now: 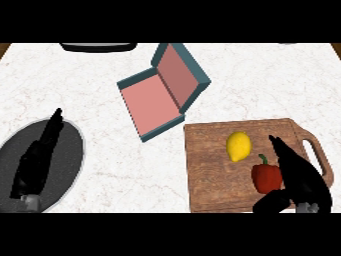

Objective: Pick the bell pepper from the cutting board and place it in the cardboard box

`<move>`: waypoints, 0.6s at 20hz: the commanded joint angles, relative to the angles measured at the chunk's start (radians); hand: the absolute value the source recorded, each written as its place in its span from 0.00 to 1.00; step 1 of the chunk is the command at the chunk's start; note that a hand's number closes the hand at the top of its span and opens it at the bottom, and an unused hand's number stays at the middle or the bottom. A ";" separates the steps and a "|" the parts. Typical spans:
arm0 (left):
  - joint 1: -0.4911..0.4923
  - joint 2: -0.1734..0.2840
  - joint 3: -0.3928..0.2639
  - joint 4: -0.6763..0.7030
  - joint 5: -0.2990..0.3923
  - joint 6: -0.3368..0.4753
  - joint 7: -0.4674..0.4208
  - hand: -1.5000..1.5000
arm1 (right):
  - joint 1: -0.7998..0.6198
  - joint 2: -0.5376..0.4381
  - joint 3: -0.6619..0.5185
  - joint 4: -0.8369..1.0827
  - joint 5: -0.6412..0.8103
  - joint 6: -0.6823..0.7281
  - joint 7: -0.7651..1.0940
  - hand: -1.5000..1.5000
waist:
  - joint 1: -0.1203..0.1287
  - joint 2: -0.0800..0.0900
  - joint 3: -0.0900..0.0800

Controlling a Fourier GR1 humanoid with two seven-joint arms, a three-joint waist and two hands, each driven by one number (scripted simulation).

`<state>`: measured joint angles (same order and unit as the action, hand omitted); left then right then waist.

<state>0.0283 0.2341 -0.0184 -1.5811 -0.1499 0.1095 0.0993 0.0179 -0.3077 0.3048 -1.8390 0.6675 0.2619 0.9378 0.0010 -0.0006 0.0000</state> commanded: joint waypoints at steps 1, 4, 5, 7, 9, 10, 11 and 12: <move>-0.022 0.048 0.091 0.100 0.051 -0.067 -0.078 0.50 | 0.002 0.020 0.009 0.055 0.040 0.010 -0.020 0.00 | -0.001 0.001 0.000; -0.064 -0.006 0.057 0.055 0.008 -0.038 0.005 0.50 | -0.058 0.041 -0.047 0.074 0.008 0.089 -0.004 0.00 | 0.000 0.001 0.000; -0.031 -0.009 0.047 0.058 0.011 -0.052 -0.040 0.50 | -0.077 0.119 0.018 0.123 0.067 0.013 0.016 0.00 | 0.002 0.001 0.000; -0.014 -0.040 0.033 0.046 -0.034 -0.014 -0.028 0.50 | 0.030 0.100 0.004 0.036 0.047 0.032 -0.011 1.00 | -0.002 0.000 0.000; -0.005 -0.033 0.045 0.041 -0.021 -0.035 -0.022 0.50 | -0.016 0.071 0.009 0.058 0.115 0.036 -0.033 1.00 | 0.000 0.000 0.000; -0.034 -0.049 0.020 0.032 -0.047 -0.011 0.004 0.50 | -0.035 0.050 0.009 0.076 0.145 0.012 -0.062 1.00 | -0.001 0.000 0.000; -0.021 -0.013 0.060 0.011 0.003 -0.050 0.016 0.50 | 0.038 0.045 0.051 0.104 0.232 -0.108 -0.111 1.00 | -0.001 0.000 0.000; 0.003 -0.005 0.067 0.012 0.007 -0.059 -0.021 0.50 | 0.025 -0.022 -0.002 0.039 0.200 -0.040 -0.114 1.00 | -0.002 -0.001 0.000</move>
<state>0.0112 0.2131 0.0267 -1.5518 -0.1618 0.0735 0.0893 0.0173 -0.2654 0.3099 -1.7787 0.7962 0.2498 0.8688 0.0007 -0.0026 -0.0016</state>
